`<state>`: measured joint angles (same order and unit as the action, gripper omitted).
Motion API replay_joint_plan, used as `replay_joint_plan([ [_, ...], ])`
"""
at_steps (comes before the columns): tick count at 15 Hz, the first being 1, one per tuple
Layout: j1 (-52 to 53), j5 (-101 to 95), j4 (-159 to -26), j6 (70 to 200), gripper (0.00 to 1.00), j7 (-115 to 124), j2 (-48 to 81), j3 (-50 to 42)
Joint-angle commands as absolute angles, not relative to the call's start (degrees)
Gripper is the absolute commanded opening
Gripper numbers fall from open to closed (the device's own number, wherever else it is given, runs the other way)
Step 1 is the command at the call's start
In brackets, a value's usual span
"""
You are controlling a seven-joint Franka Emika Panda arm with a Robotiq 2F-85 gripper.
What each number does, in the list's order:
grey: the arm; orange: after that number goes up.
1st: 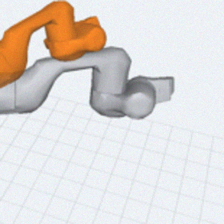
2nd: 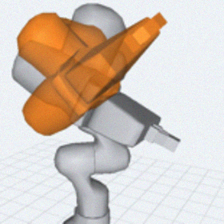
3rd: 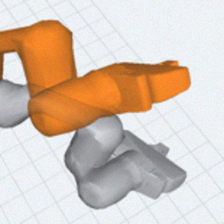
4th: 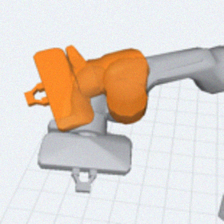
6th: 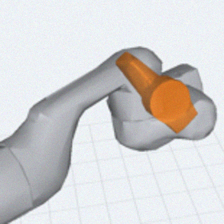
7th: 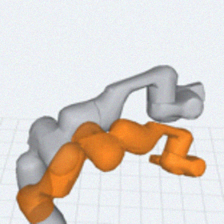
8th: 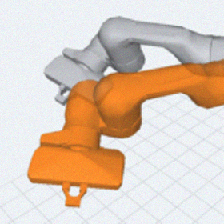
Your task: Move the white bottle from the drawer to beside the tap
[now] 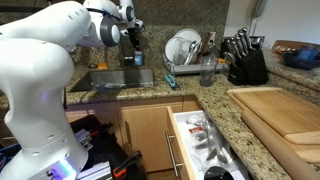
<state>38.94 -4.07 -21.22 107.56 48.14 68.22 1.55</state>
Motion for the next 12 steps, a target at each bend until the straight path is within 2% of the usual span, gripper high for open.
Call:
replay_joint_plan([
  [1, 39.1, -4.1, -21.0, 110.4, 0.72, 48.7, 68.4, 0.4],
  [5, 38.5, -3.5, -21.2, 112.5, 1.00, 49.2, 67.9, 0.4],
  [12, 34.2, 3.9, -22.9, 99.9, 1.00, 60.1, 62.6, 4.4],
])
